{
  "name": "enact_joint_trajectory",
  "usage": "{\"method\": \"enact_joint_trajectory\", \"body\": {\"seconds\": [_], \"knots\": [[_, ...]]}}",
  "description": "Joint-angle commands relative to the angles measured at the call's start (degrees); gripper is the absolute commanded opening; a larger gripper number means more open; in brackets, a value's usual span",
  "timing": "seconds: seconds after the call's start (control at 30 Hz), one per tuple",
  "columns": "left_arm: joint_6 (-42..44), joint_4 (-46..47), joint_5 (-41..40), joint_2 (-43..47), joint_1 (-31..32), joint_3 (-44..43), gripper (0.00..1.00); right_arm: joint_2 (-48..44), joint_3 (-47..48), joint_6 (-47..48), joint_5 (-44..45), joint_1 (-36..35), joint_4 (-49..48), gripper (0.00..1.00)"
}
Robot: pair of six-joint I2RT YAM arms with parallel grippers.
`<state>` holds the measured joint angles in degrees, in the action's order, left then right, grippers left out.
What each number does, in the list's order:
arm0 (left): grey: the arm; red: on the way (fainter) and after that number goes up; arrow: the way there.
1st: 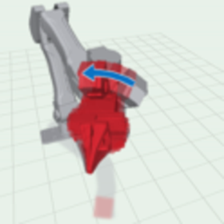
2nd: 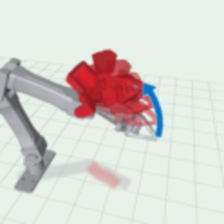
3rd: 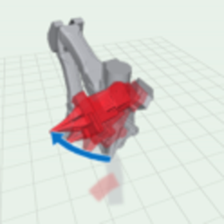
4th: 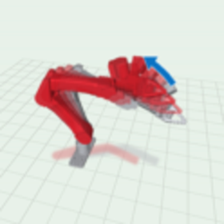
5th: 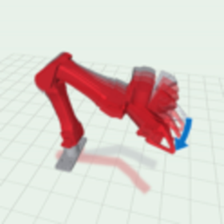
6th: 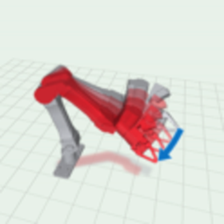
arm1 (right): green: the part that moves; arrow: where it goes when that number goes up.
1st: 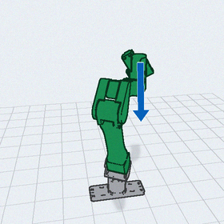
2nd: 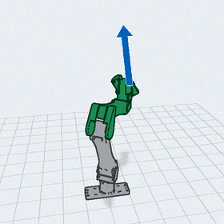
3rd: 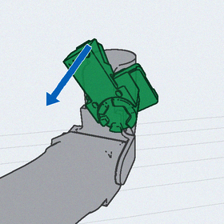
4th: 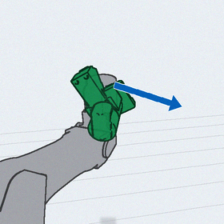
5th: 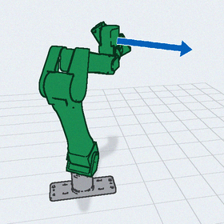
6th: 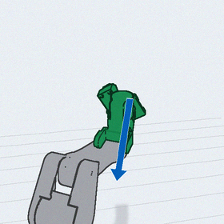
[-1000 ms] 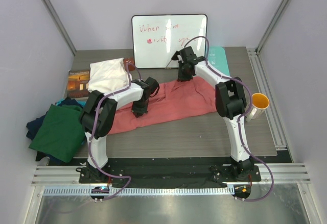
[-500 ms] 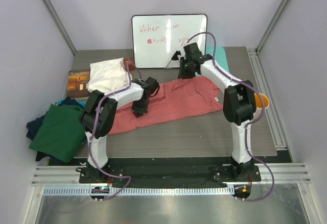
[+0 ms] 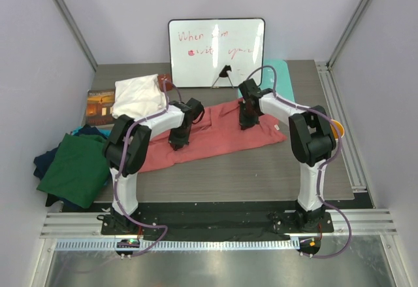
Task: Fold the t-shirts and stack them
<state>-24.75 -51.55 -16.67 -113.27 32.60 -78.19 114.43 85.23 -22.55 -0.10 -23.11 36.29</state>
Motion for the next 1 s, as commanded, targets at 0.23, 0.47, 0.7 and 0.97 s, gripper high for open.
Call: {"method": "enact_joint_trajectory", "body": {"seconds": [0.23,0.47,0.7,0.97], "knots": [[0.3,2.5,4.4,4.6,0.4,4.4,0.00,3.7,-5.3,-0.7,4.2,-0.1,-3.5,0.01],[-0.1,2.0,5.9,1.4,4.0,1.0,0.00,7.1,-1.9,0.2,4.1,-0.1,-2.6,0.01],[-0.4,-1.3,4.8,-6.6,14.2,-7.1,0.00,15.2,12.7,1.4,1.2,0.0,1.8,0.01],[-3.5,-1.3,8.2,-12.0,23.1,-9.3,0.00,25.5,25.9,2.8,-3.4,-0.9,4.0,0.01]]}}
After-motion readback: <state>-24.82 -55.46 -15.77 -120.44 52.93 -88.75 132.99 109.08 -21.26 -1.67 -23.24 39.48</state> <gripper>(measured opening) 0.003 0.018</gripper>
